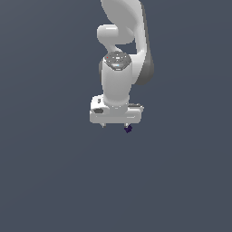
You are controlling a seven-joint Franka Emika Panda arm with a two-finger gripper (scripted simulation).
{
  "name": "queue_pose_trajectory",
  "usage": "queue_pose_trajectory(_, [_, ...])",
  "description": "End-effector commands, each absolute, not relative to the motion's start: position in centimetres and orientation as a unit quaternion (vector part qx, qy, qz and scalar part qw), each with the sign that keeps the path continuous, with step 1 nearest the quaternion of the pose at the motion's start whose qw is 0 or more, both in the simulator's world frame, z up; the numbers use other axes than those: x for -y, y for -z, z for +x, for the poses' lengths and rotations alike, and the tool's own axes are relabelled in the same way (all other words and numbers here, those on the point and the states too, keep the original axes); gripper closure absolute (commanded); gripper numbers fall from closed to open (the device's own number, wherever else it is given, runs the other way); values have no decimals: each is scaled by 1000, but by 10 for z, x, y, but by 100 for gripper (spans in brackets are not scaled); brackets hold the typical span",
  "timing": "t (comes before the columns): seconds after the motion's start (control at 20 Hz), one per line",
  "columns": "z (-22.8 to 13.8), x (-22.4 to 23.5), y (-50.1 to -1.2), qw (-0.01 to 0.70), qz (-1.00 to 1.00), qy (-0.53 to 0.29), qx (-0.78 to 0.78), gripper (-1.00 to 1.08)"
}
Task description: Pick up the object and move it to a goal position.
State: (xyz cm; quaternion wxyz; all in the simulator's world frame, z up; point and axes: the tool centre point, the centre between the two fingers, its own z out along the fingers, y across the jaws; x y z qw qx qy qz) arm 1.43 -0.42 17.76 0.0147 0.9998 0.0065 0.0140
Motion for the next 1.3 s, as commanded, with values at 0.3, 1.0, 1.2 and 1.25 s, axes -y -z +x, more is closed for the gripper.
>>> queue_pose_trajectory(0.3, [4, 31, -167, 24, 1000, 5, 9, -92])
queue_pose_trajectory(1.0, [-8, 17, -146, 23, 999, 8, -36, -92])
queue_pose_trajectory(1.2, [-20, -3, -127, 18, 996, 7, -86, -92])
queue_pose_trajectory(1.25, [-24, -10, -122, 17, 995, 7, -101, -92])
